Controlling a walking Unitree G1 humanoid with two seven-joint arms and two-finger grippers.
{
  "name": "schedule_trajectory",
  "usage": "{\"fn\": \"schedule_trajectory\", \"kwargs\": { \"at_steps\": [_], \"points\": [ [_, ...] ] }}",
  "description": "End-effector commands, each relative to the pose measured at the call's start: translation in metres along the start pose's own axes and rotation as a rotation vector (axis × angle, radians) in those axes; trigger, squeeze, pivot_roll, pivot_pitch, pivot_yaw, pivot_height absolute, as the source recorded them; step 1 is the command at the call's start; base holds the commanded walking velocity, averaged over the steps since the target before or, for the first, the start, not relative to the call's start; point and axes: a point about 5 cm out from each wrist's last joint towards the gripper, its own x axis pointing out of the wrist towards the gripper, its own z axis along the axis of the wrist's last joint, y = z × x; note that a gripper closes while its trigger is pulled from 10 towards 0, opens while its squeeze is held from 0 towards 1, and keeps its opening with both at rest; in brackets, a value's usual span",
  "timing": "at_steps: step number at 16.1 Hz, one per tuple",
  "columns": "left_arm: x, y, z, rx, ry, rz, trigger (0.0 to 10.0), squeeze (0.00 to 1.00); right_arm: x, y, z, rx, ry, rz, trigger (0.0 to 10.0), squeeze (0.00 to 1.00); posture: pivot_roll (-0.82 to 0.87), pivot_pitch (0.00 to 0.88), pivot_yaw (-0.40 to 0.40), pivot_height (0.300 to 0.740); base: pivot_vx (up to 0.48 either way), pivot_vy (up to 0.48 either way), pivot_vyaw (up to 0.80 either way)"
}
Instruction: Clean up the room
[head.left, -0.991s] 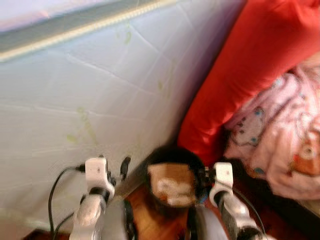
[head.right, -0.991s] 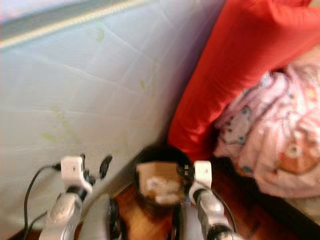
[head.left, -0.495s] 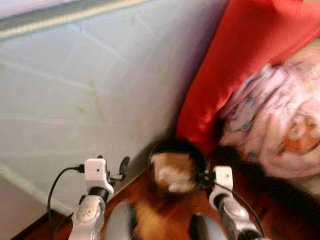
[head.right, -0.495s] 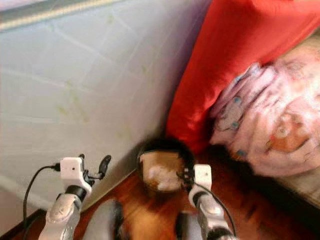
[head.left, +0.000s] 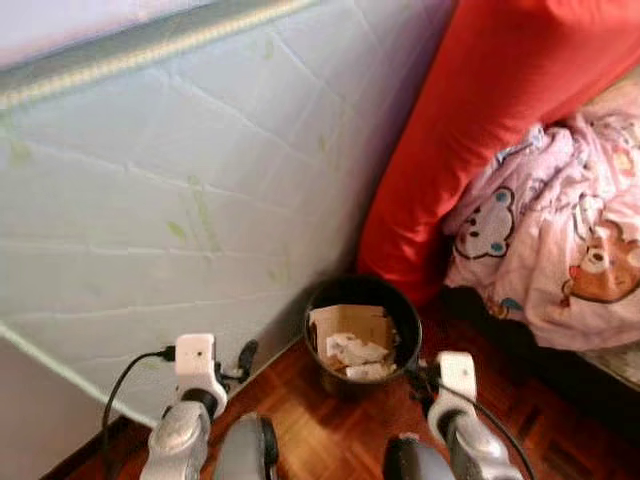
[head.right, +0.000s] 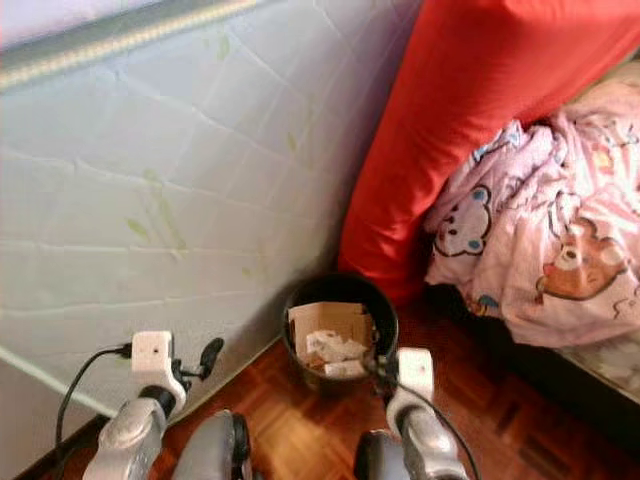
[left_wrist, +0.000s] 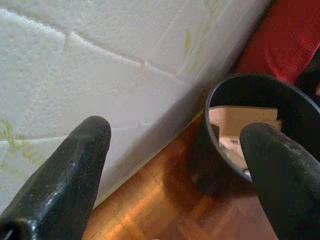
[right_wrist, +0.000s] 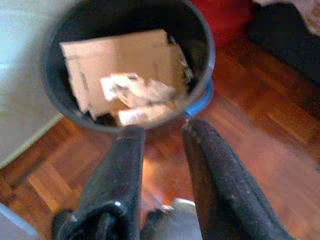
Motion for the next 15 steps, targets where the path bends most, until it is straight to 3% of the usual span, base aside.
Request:
{"fn": "schedule_trajectory", "kwargs": {
  "at_steps": [1, 4, 5, 9, 10, 13, 15],
  "points": [
    [-0.003, 0.004, -0.016, -0.036, 0.083, 0.015, 10.0, 0.0, -0.003, -0.007, -0.008, 0.0, 0.038, -0.027, 10.0, 0.0, 0.09, 0.09, -0.045, 0.686, 0.0, 0.0, 0.0],
    [-0.004, 0.0, -0.046, -0.027, 0.271, 0.017, 10.0, 0.0, -0.013, -0.018, -0.033, -0.011, 0.146, -0.073, 10.0, 0.0, 0.09, 0.065, -0.046, 0.726, 0.0, 0.0, 0.0],
    [-0.008, -0.001, -0.056, 0.011, 0.325, 0.004, 10.0, 0.0, -0.016, -0.02, -0.04, -0.025, 0.177, -0.075, 10.0, 0.0, 0.09, 0.057, -0.045, 0.736, 0.0, 0.0, 0.0],
    [-0.029, 0.006, -0.087, -0.001, 0.484, 0.049, 10.0, 0.0, -0.022, -0.027, -0.052, -0.042, 0.238, -0.117, 10.0, 0.0, 0.08, 0.037, -0.052, 0.74, 0.0, 0.0, 0.0],
    [-0.044, 0.015, -0.101, -0.032, 0.543, 0.09, 10.0, 0.0, -0.024, -0.027, -0.056, -0.077, 0.255, -0.113, 10.0, 0.0, 0.07, 0.028, -0.052, 0.74, 0.0, 0.0, 0.0],
    [-0.067, 0.028, -0.12, -0.099, 0.626, 0.169, 10.0, 0.0, -0.031, -0.017, -0.075, -0.082, 0.317, -0.059, 10.0, 0.0, 0.06, 0.004, -0.06, 0.74, 0.0, 0.0, 0.0],
    [-0.067, 0.028, -0.12, -0.102, 0.623, 0.179, 10.0, 0.0, -0.035, -0.009, -0.086, -0.123, 0.354, -0.015, 10.0, 0.0, 0.07, 0.0, -0.066, 0.74, 0.0, 0.0, 0.0]
  ]
}}
